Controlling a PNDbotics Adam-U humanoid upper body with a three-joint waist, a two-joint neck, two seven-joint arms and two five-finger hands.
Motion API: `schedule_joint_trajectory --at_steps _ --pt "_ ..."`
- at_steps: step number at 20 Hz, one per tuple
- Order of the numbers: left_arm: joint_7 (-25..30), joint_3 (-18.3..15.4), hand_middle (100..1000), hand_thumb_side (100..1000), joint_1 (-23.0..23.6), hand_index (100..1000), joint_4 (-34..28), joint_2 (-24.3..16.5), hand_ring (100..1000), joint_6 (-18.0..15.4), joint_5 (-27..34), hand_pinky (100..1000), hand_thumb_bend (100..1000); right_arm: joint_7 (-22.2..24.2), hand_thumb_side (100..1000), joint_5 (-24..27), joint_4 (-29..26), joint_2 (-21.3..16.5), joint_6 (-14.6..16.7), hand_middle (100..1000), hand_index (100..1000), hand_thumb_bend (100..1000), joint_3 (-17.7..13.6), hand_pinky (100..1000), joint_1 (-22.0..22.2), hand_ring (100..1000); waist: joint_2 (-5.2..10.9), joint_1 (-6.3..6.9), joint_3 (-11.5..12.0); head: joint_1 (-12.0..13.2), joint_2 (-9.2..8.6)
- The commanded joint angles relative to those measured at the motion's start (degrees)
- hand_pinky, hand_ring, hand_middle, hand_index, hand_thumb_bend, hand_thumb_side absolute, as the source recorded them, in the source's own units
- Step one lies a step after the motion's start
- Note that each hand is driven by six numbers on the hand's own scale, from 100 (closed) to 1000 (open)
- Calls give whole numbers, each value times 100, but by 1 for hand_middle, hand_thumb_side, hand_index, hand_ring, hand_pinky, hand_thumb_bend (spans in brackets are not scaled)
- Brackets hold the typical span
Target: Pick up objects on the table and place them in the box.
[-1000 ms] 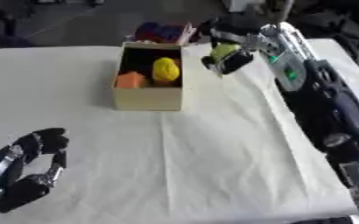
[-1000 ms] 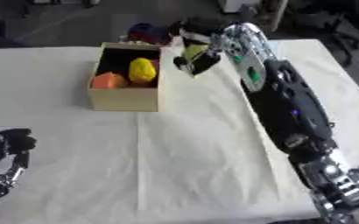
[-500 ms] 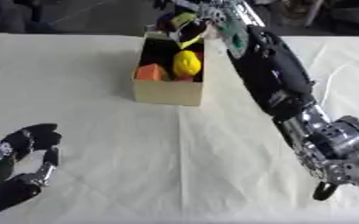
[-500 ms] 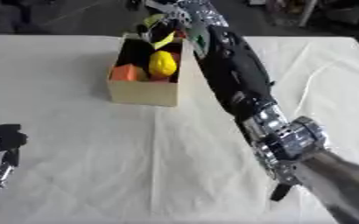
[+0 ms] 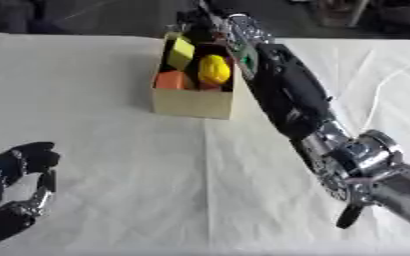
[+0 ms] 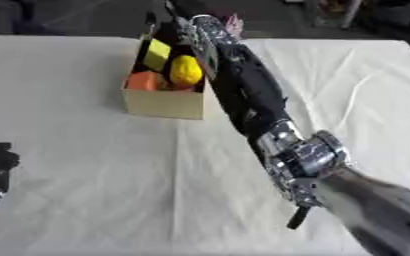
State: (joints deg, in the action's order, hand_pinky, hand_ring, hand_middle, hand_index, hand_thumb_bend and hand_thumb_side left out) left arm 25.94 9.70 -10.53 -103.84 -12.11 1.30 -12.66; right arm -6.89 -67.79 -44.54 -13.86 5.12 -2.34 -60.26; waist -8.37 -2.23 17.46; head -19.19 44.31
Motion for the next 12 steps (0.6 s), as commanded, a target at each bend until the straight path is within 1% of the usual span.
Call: schedule_joint_trajectory --at_steps 1,3,5,7,8,9,10,11,12 --pt "-13 -43 696 321 12 859 -114 -81 766 18 24 822 100 -124 356 246 -392 -198 165 904 970 100 125 862 -50 842 37 -77 -87 64 -19" --pt "-46 -80 696 326 81 859 -111 -92 767 31 12 822 100 1 280 622 -791 -316 337 892 971 100 241 850 65 823 76 -104 -231 134 -19" --pt "-82 -116 696 330 152 859 -107 -111 767 44 -9 822 100 102 237 1373 -1386 -462 423 878 981 100 340 825 302 791 127 -141 -393 206 -19" --pt "-117 -148 696 331 215 859 -103 -127 767 52 -30 822 100 108 236 2247 -2135 -634 356 868 983 100 446 812 696 771 185 -172 -532 299 -19" --pt "-136 -166 696 330 245 859 -100 -136 767 55 -41 822 100 75 259 2689 -2561 -704 290 855 983 100 473 800 965 753 213 -183 -603 365 -19" --pt "-153 -180 696 331 267 859 -97 -145 767 56 -50 822 100 51 309 3085 -2945 -753 201 844 983 100 490 786 1216 739 233 -192 -658 426 -19" --pt "-172 -198 696 330 294 859 -93 -156 767 58 -59 822 100 12 368 3519 -3354 -758 127 833 982 100 474 774 1557 725 256 -200 -719 512 -19" --pt "-194 -216 696 330 319 859 -89 -164 767 59 -67 822 100 3 444 3952 -3726 -747 56 830 988 100 459 761 1886 718 276 -205 -765 591 -19" --pt "-224 -243 695 328 341 859 -85 -170 767 61 -77 822 100 11 484 4372 -4072 -707 6 829 990 100 429 753 2231 712 295 -209 -808 683 -19"
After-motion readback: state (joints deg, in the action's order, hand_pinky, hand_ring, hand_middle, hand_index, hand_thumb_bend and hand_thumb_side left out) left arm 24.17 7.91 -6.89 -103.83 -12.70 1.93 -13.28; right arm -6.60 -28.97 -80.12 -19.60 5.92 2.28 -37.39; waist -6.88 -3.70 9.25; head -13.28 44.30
